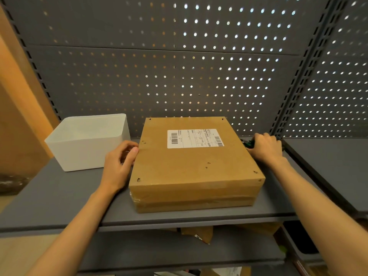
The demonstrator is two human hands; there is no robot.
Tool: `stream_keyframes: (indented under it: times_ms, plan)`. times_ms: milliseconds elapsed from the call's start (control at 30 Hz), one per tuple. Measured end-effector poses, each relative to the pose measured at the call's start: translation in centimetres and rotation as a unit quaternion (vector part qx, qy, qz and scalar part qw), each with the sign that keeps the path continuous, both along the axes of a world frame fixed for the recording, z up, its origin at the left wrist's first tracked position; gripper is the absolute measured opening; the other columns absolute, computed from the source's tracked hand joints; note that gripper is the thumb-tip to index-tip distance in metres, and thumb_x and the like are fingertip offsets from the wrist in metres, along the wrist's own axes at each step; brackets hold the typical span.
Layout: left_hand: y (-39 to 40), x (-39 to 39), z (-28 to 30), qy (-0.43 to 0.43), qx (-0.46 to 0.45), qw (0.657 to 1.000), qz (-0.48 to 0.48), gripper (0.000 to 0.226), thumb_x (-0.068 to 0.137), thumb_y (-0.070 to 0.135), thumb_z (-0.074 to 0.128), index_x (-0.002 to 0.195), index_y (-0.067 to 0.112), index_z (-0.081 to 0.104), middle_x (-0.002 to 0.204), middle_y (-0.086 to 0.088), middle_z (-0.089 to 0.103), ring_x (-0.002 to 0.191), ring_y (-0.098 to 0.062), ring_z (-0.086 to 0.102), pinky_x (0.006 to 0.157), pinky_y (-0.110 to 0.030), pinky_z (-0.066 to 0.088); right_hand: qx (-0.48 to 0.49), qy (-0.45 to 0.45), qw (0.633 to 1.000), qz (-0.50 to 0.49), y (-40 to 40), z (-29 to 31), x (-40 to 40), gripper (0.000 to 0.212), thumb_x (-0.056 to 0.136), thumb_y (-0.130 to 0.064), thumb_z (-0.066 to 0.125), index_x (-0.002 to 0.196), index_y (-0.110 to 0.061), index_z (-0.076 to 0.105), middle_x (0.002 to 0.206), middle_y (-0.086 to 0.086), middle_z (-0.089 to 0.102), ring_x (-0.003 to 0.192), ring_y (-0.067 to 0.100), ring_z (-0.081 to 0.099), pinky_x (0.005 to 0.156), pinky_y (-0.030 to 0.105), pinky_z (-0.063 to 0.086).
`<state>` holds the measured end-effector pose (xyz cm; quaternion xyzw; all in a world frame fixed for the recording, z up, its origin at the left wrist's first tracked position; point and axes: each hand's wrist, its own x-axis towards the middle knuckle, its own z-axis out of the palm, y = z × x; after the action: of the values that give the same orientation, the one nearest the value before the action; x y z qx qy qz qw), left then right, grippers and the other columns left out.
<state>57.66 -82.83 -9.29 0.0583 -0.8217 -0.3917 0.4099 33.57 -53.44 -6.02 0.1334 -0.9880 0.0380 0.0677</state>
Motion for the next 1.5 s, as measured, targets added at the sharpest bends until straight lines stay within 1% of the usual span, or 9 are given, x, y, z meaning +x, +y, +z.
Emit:
stream_keyframes:
  times_ms: [600,733,800,867,967,1033,1233,1300,1500]
  plan:
    - [0.4,0.3,0.6,-0.008,0.013,1.0,-0.005,0.027,0.084,0.05,0.038,0.087,0.03,0.057,0.084,0.029,0.063,0.075,0.003,0.059,0.063,-0.005,0.042,-0.108,-0.008,0.994,0.007,0.7,-0.9,1.2,0.052,0.09,-0.05,0.051,0.12,-0.009,0.057,0.126,0.017,0.052,0.12,0.035,0.044,0.095,0.043,0.038]
    - [0.6,0.6,0.9,-0.032,0.032,0.999,-0.008,0.031,0.082,0.052,0.039,0.085,0.027,0.058,0.082,0.026,0.064,0.071,0.003,0.059,0.062,-0.005,0.042,-0.333,-0.054,0.94,0.054,0.7,0.8,2.1,0.044,0.091,-0.045,0.052,0.116,-0.01,0.06,0.118,0.008,0.059,0.109,0.023,0.053,0.087,0.034,0.042]
    - [0.6,0.9,1.2,-0.051,0.051,0.997,-0.015,0.033,0.083,0.052,0.042,0.086,0.025,0.06,0.081,0.019,0.065,0.071,0.002,0.059,0.061,-0.006,0.043,-0.478,-0.178,0.858,0.059,0.2,2.3,3.4,0.044,0.09,-0.047,0.052,0.117,-0.013,0.058,0.117,0.003,0.06,0.101,0.016,0.056,0.082,0.028,0.044]
    - [0.9,1.3,1.5,-0.086,0.091,0.992,-0.029,0.027,0.091,0.043,0.048,0.09,0.021,0.063,0.081,0.007,0.067,0.07,0.003,0.059,0.061,-0.007,0.044,-0.533,-0.294,0.792,0.048,-0.1,3.7,4.6,0.046,0.087,-0.053,0.053,0.116,-0.017,0.058,0.11,0.0,0.062,0.094,0.013,0.059,0.073,0.027,0.047]
    - [2.0,2.0,2.5,-0.157,0.216,0.962,-0.065,0.027,0.096,0.037,0.041,0.102,0.02,0.061,0.086,0.003,0.067,0.072,-0.002,0.062,0.065,-0.017,0.045,-0.48,-0.387,0.786,0.058,-0.2,4.3,5.8,0.049,0.078,-0.059,0.06,0.109,-0.021,0.063,0.089,-0.005,0.066,0.082,0.014,0.057,0.079,0.031,0.049]
    - [2.8,2.4,3.3,-0.206,0.265,0.938,-0.083,0.029,0.096,0.042,0.036,0.103,0.025,0.058,0.091,0.007,0.065,0.079,-0.005,0.061,0.066,-0.018,0.042,-0.45,-0.412,0.789,0.067,-0.2,4.0,6.4,0.061,0.066,-0.063,0.069,0.112,-0.024,0.063,0.102,-0.003,0.068,0.096,0.017,0.062,0.092,0.037,0.05]
    - [4.3,3.2,3.7,-0.224,0.391,0.885,-0.115,0.023,0.088,0.044,0.051,0.092,0.023,0.059,0.076,0.0,0.07,0.085,-0.019,0.058,0.074,-0.028,0.044,-0.451,-0.437,0.777,0.046,0.0,3.7,9.0,0.037,0.078,-0.046,0.066,0.103,-0.019,0.057,0.094,0.004,0.066,0.08,0.017,0.064,0.058,0.025,0.048]
    - [4.8,3.3,4.0,-0.215,0.402,0.883,-0.107,0.023,0.087,0.042,0.054,0.093,0.02,0.059,0.066,0.003,0.071,0.084,-0.02,0.058,0.074,-0.029,0.043,-0.459,-0.427,0.777,0.054,0.1,3.7,9.8,0.042,0.078,-0.046,0.067,0.109,-0.018,0.056,0.098,0.005,0.066,0.083,0.018,0.064,0.06,0.025,0.048]
    - [5.8,4.0,4.5,-0.171,0.405,0.892,-0.105,0.018,0.087,0.036,0.055,0.094,0.02,0.059,0.086,-0.002,0.063,0.079,-0.016,0.057,0.071,-0.026,0.043,-0.535,-0.388,0.747,0.07,1.2,4.0,11.8,0.049,0.077,-0.039,0.07,0.118,-0.016,0.057,0.103,0.003,0.068,0.091,0.018,0.066,0.07,0.028,0.052]
